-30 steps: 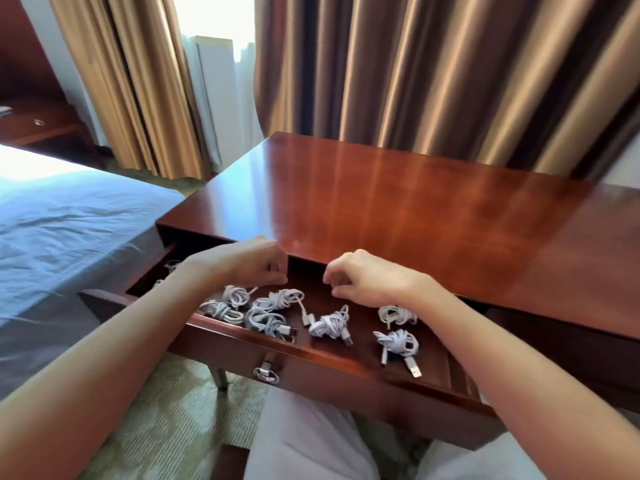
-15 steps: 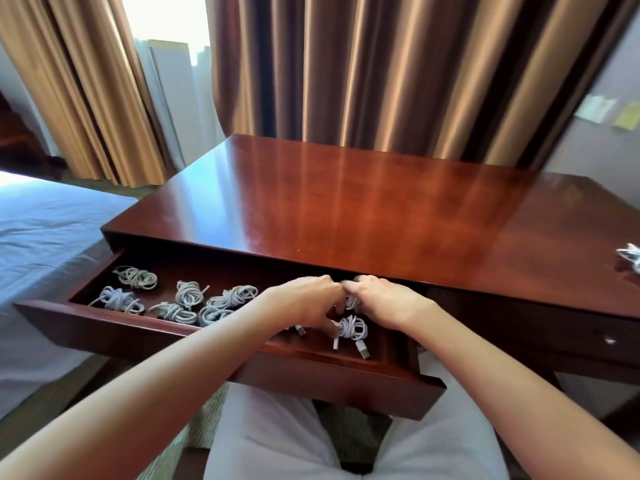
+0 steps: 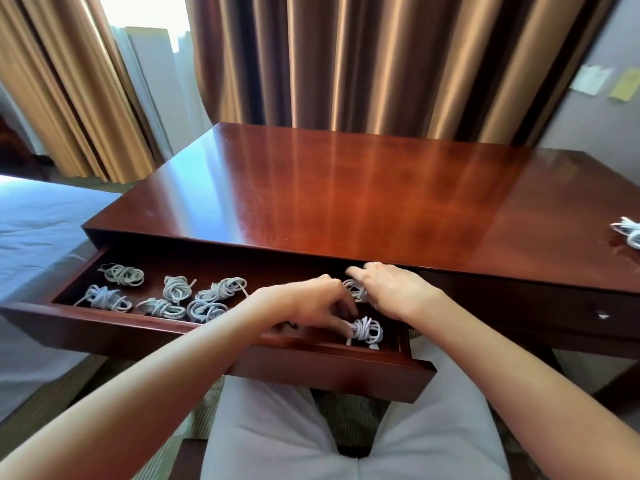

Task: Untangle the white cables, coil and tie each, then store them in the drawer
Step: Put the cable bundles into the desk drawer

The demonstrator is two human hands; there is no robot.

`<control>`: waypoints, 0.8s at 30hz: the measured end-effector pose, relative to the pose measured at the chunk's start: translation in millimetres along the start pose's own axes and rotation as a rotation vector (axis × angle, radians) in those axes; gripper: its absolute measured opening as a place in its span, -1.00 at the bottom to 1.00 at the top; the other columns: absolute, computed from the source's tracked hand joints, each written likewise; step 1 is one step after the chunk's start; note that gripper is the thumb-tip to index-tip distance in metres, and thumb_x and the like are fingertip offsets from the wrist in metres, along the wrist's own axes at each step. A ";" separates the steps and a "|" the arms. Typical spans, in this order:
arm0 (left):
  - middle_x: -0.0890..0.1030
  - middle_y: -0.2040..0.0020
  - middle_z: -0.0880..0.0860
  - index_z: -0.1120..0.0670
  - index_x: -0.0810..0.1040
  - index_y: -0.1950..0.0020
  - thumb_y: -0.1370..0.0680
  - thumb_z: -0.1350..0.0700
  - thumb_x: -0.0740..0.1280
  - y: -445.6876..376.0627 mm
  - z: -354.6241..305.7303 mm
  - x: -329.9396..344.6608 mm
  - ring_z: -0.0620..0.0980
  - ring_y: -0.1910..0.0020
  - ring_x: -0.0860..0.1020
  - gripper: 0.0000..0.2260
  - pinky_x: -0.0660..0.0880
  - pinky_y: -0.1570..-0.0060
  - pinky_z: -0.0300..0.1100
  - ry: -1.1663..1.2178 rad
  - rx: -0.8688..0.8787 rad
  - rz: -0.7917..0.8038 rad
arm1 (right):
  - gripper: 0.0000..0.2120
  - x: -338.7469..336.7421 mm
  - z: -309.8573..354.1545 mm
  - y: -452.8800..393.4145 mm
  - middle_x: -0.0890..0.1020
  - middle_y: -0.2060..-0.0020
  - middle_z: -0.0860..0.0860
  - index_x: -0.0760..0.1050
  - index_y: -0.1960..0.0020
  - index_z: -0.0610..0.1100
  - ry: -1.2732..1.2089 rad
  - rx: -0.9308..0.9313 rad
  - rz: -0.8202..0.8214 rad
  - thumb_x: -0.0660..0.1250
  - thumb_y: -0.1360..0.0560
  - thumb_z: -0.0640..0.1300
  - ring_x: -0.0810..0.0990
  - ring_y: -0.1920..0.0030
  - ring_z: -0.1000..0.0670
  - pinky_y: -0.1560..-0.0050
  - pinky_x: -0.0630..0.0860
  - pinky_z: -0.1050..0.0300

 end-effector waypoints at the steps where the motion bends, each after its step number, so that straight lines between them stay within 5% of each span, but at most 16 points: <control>1: 0.66 0.11 -0.01 0.11 0.67 -0.18 -0.49 -0.03 0.51 5.2 4.3 -5.5 -0.15 0.20 0.51 -0.67 0.29 0.26 -0.56 -0.012 -0.010 -0.026 | -0.60 -2.6 2.8 -1.6 0.53 -0.16 -0.07 0.34 -0.41 -0.05 -0.020 -0.024 -0.008 0.31 -0.61 -0.20 0.58 -0.19 -0.17 -0.03 0.55 -0.08; 7: 0.57 -0.06 0.01 0.05 0.60 -0.24 -0.41 -0.13 0.54 44.5 62.5 -38.4 -0.03 -0.02 0.48 -0.52 0.42 -0.06 -0.17 -0.229 -0.210 -0.084 | -0.61 -8.1 30.8 -23.3 0.52 -0.34 -0.06 0.43 -0.41 0.00 -0.216 -0.152 -0.008 0.36 -0.60 -0.11 0.54 -0.30 -0.14 -0.26 0.51 -0.10; 9: 0.62 0.01 -0.01 0.03 0.63 -0.13 -0.40 -0.18 0.54 51.3 76.3 -36.6 -0.01 0.02 0.53 -0.58 0.47 -0.01 -0.11 -0.225 -0.270 -0.026 | -0.60 -5.7 41.8 -31.9 0.50 -0.36 -0.07 0.43 -0.42 0.01 -0.240 -0.174 0.009 0.36 -0.60 -0.08 0.52 -0.33 -0.14 -0.30 0.49 -0.11; 12: 0.65 0.26 0.04 0.12 0.61 0.10 -0.46 -0.11 0.51 49.1 78.8 -26.2 -0.08 0.34 0.47 -0.70 0.49 0.21 -0.09 -0.139 -0.246 -0.015 | -0.62 -3.5 52.4 -38.1 0.50 -0.34 -0.08 0.43 -0.41 0.02 -0.254 -0.187 0.022 0.35 -0.60 -0.04 0.53 -0.31 -0.14 -0.30 0.50 -0.12; 15: 0.62 0.31 0.01 0.15 0.62 0.05 -0.50 -0.01 0.49 42.2 69.1 -21.7 -0.15 0.43 0.45 -0.77 0.49 0.30 -0.21 -0.094 -0.230 -0.013 | -0.66 -4.3 51.6 -37.8 0.53 -0.27 -0.07 0.45 -0.37 0.04 -0.262 -0.178 0.012 0.34 -0.60 -0.03 0.57 -0.22 -0.13 -0.22 0.54 -0.12; 18: 0.63 0.29 -0.08 0.13 0.64 -0.02 -0.49 -0.02 0.51 33.8 53.6 -18.1 -0.29 0.44 0.51 -0.74 0.37 0.40 -0.45 0.000 -0.217 0.060 | -0.69 -9.5 42.9 -33.0 0.57 -0.19 -0.07 0.48 -0.33 0.04 -0.274 -0.157 0.007 0.34 -0.60 -0.03 0.60 -0.14 -0.12 -0.16 0.57 -0.11; 24: 0.70 0.24 -0.10 0.09 0.67 0.02 -0.44 -0.07 0.55 21.5 35.3 -12.6 -0.17 0.29 0.62 -0.72 0.47 0.28 -0.36 0.087 -0.198 0.171 | -0.75 -27.7 23.4 -18.8 0.66 -0.06 -0.03 0.54 -0.29 -0.06 -0.322 -0.137 -0.033 0.33 -0.62 -0.09 0.62 0.04 -0.04 -0.09 0.59 0.02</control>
Point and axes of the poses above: each hand's wrist, its own y-axis away from the middle knuckle, its own x-axis out of the palm, z = x × y, the point moved 1 cm from there along -y, towards the middle knuckle
